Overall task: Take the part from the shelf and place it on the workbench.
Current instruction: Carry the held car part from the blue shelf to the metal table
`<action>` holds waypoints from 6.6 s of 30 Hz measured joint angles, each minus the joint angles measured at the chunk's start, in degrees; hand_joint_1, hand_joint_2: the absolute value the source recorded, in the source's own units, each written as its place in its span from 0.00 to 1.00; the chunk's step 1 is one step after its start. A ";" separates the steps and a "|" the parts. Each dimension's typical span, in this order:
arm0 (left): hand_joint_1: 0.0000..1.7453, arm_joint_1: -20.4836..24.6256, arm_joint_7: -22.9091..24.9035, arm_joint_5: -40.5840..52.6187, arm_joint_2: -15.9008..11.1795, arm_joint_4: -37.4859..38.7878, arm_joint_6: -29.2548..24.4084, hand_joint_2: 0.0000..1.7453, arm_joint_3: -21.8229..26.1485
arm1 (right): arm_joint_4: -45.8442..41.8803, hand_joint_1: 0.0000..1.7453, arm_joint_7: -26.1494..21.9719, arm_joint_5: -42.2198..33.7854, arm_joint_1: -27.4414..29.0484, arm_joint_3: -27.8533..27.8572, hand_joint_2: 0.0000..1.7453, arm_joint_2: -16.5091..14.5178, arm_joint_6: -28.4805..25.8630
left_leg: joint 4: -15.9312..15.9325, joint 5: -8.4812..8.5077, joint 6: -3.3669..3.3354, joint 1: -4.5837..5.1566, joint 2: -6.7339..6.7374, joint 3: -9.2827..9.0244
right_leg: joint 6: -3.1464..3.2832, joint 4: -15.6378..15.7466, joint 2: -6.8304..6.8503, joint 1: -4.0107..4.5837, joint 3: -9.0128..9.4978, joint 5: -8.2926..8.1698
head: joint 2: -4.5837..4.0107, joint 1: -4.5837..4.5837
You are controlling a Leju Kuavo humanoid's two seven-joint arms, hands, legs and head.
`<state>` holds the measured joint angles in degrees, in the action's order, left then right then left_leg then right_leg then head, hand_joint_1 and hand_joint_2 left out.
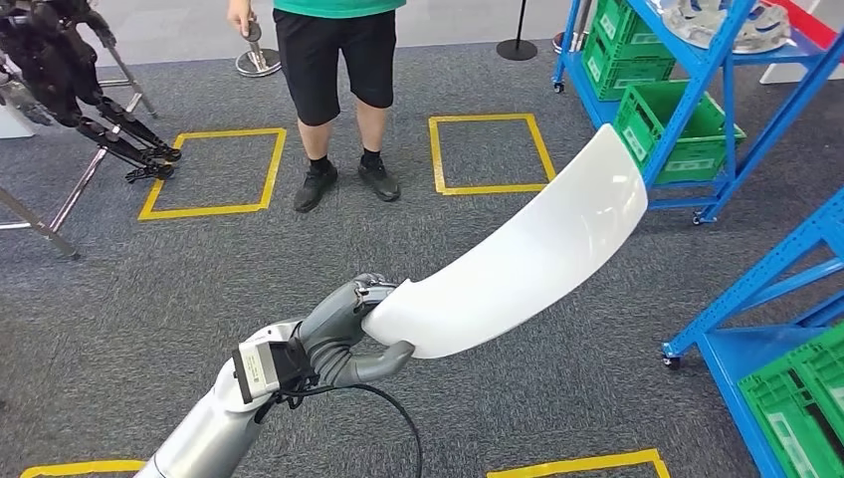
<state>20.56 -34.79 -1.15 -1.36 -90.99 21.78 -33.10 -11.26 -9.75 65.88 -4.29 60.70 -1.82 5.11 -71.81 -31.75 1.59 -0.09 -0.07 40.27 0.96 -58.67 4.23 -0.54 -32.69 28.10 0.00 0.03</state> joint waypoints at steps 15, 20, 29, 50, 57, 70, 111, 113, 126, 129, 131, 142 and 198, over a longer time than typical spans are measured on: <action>1.00 1.80 0.92 -0.05 1.02 1.08 0.46 1.00 -2.58 | 0.02 0.00 0.27 -0.08 0.16 -0.01 0.00 0.00 1.18 | 13.50 5.49 -3.21 0.23 -4.06 -6.71 | -3.07 -13.58 -4.12 -0.37 -5.86 5.52 | 0.00 0.75; 1.00 1.83 0.93 -0.05 1.01 1.49 0.90 1.00 -2.68 | 0.02 0.00 0.09 0.02 0.03 -0.02 0.00 0.04 1.18 | 12.89 5.63 -1.66 0.02 -7.65 -5.95 | -2.47 -0.60 -8.34 -0.55 0.02 0.48 | 0.00 0.83; 1.00 1.78 0.91 -0.05 0.08 2.26 1.52 1.00 -2.91 | 0.02 0.00 0.31 0.05 0.12 0.00 0.00 0.01 1.05 | -3.10 -1.85 0.17 0.03 -0.46 2.04 | 0.13 0.19 -1.15 0.04 0.17 0.07 | 0.00 0.04; 1.00 2.47 1.18 -1.51 0.16 3.03 3.50 1.00 -3.90 | 0.00 0.00 7.34 -3.28 0.58 2.63 0.00 0.89 1.73 | 12.88 5.93 -1.94 -0.12 -6.86 -5.82 | -2.85 -0.48 -7.62 -0.64 -0.12 -0.01 | 0.00 0.86; 1.00 2.26 1.29 -1.75 -0.45 2.97 3.49 1.00 -4.07 | 0.00 0.00 9.27 -3.39 1.00 3.20 0.00 1.04 1.67 | 2.66 -0.11 0.08 -0.08 -0.94 -0.56 | -0.11 0.26 -3.17 -0.41 -0.10 -0.38 | 0.00 0.02; 1.00 2.49 1.87 -1.97 -0.72 3.30 3.91 1.00 -4.53 | 0.00 0.00 8.82 -3.71 0.81 4.22 0.00 1.04 1.85 | 13.53 5.15 -2.88 0.11 1.40 -7.00 | -2.91 -2.28 0.86 -0.19 0.20 2.24 | 0.00 0.25; 1.00 2.60 3.36 -2.02 -0.85 2.74 4.56 1.00 -6.10 | 0.00 0.00 7.22 -2.77 1.16 4.22 0.00 0.86 2.26 | 12.58 5.99 -2.28 -0.33 -6.98 -5.46 | -2.96 -0.45 -8.66 -0.72 0.26 0.36 | 0.00 0.92; 1.00 2.60 3.38 -2.02 -0.91 2.67 4.56 1.00 -6.14 | 0.00 0.00 7.22 -2.75 1.08 4.22 0.00 0.86 2.24 | 12.84 6.32 -1.38 -0.46 -8.18 -5.11 | -2.35 -0.09 -7.96 -0.62 0.27 0.33 | 0.00 0.91; 1.00 2.88 3.84 -1.64 -1.36 1.37 5.23 1.00 -6.75 | 0.00 0.00 7.61 -3.04 0.87 4.28 0.00 0.76 2.22 | 11.91 4.29 -1.03 -0.13 0.31 -6.76 | -1.38 -0.08 -2.46 -0.12 0.22 0.26 | 0.00 0.00; 1.00 2.95 3.97 -1.22 -1.36 0.91 5.23 1.00 -6.81 | 0.00 0.00 7.54 -3.06 0.74 4.37 0.00 0.75 2.22 | 12.86 4.25 -2.15 0.05 0.13 -7.06 | -2.45 -0.06 -2.34 -0.15 0.24 0.25 | 0.00 0.06; 1.00 3.04 4.01 -1.06 -1.30 0.50 5.23 1.00 -6.83 | 0.00 0.00 7.51 -3.06 0.63 4.45 0.00 0.74 2.30 | 13.29 4.47 -2.88 -0.21 0.01 -7.33 | -3.12 -1.98 -2.88 -0.30 -0.54 1.42 | 0.00 0.21; 1.00 2.71 3.95 0.05 -1.13 -0.54 5.14 1.00 -6.91 | 0.00 0.00 7.09 -2.89 0.89 4.74 0.00 0.68 2.40 | 12.98 2.36 -1.79 -0.26 -0.98 -8.33 | -3.27 -0.47 -3.90 -0.73 -1.77 -0.79 | 0.00 0.94; 1.00 2.54 4.08 1.31 -0.24 -1.27 5.39 1.00 -7.84 | 0.00 0.00 6.78 -3.03 0.61 5.27 0.00 0.54 2.78 | 11.97 5.58 -4.22 0.14 -0.86 -5.48 | -3.33 -14.28 -4.64 0.02 -4.16 11.52 | 0.00 0.54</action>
<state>23.10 -30.71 0.16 -1.60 -92.26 27.17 -40.94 -11.26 -2.97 62.85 -3.68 65.96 -1.29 7.89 -59.84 -26.17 -2.63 0.05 -0.93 34.79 -2.37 -72.95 -0.41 -0.51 -36.85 39.61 0.00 0.57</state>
